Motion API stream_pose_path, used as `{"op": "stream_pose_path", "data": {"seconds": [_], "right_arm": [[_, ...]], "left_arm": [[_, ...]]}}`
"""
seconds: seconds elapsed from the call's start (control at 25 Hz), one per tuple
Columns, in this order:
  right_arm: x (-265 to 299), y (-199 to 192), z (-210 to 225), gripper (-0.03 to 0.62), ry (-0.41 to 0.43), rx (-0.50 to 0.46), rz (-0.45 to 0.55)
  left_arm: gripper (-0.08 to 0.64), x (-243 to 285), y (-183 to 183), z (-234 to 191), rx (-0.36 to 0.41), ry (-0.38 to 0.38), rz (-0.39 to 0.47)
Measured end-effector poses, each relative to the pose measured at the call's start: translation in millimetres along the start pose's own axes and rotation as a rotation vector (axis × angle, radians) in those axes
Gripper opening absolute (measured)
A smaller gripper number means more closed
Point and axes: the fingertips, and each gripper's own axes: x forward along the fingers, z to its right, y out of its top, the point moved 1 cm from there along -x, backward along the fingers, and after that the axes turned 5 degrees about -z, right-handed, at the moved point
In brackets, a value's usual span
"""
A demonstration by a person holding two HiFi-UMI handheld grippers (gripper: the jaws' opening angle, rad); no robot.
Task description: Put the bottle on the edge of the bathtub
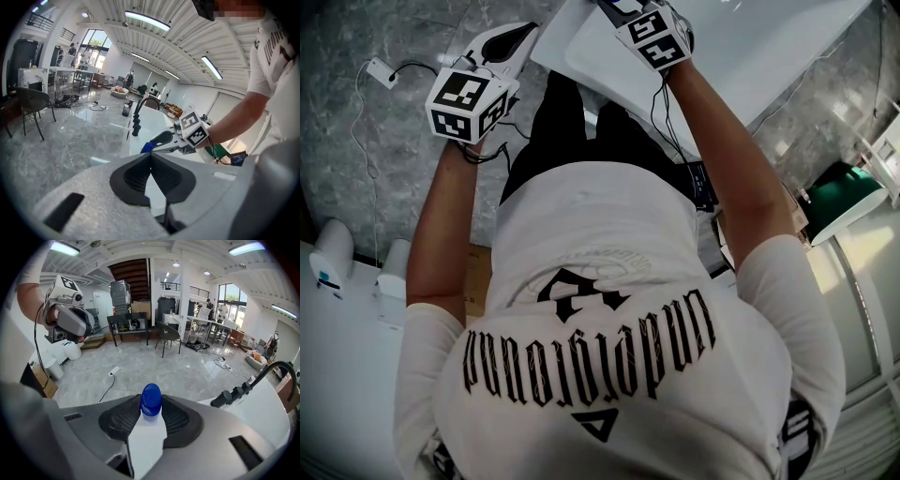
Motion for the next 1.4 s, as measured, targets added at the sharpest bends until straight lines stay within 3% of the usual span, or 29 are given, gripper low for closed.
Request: {"op": "stream_pose_path", "data": {"seconds": [0.84,1.4], "right_arm": [[5,-1,-5,0.146,0.017,0.017,0.010],[-28,-3,-12,0.150,0.016,0.008,0.077]], "left_arm": [[0.015,6,-6,12,-0.001,-0.001,-0.003],[0.014,4,-9,35,0.014,0.030,0.007]]}}
